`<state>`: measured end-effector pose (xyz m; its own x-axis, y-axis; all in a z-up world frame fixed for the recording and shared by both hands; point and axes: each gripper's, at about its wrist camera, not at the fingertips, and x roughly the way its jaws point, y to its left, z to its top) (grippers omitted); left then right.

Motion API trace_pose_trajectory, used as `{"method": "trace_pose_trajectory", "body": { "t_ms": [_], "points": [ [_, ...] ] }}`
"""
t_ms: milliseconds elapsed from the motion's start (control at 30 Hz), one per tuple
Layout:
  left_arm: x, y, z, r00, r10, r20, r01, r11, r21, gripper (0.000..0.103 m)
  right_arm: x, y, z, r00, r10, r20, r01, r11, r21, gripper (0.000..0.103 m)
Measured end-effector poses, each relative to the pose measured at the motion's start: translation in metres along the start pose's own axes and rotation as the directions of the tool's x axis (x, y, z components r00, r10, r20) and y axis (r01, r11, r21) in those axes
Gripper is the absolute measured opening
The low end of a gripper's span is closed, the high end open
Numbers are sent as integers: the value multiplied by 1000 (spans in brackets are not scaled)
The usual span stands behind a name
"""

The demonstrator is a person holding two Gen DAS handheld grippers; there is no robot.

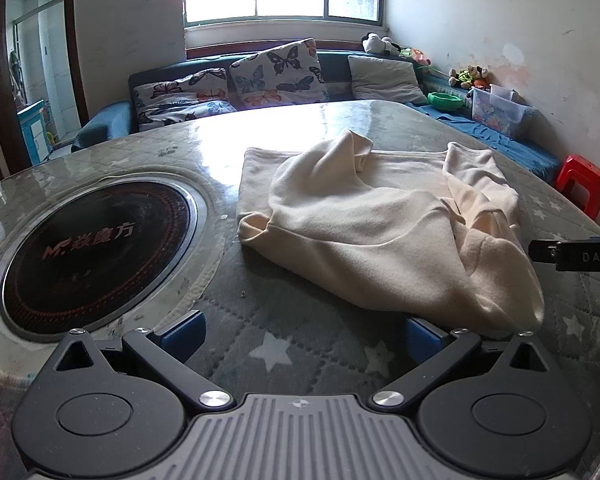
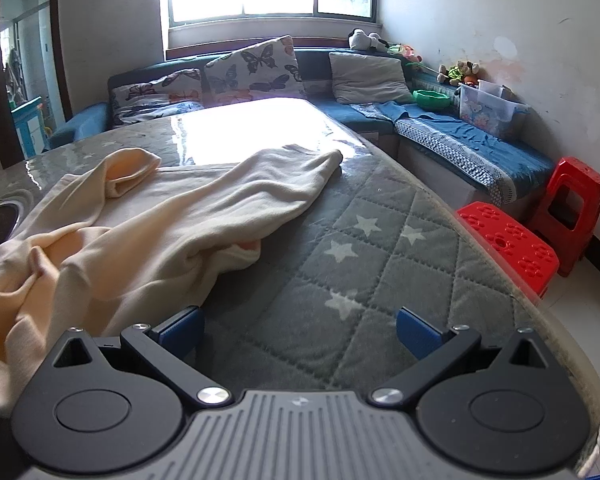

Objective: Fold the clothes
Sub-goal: 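Move both grippers toward the crumpled cream sweatshirt on the table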

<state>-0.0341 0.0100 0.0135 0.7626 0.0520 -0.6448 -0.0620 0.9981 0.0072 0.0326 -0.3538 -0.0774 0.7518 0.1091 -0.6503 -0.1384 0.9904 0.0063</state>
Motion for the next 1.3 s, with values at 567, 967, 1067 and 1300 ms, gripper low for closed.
{"method": "trace_pose_trajectory", "body": {
  "t_ms": [567, 967, 1067, 1300],
  "points": [
    [-32, -6, -7, 1000, 1, 10, -1, 1000, -16, 103, -43, 11, -23, 997, 81, 14, -80, 995, -59, 103],
    [-45, -13, -11, 1000, 3, 8, -3, 1000, -11, 103, -69, 16, -35, 991, 131, 32, -128, 988, -84, 103],
    [-47, -14, -11, 1000, 3, 10, -3, 1000, -11, 103, -73, 17, -36, 989, 140, 36, -136, 987, -89, 103],
    [-52, -18, -14, 1000, 2, 6, -2, 1000, -4, 103, -81, 19, -38, 987, 157, 40, -152, 983, -100, 103]
  ]
}}
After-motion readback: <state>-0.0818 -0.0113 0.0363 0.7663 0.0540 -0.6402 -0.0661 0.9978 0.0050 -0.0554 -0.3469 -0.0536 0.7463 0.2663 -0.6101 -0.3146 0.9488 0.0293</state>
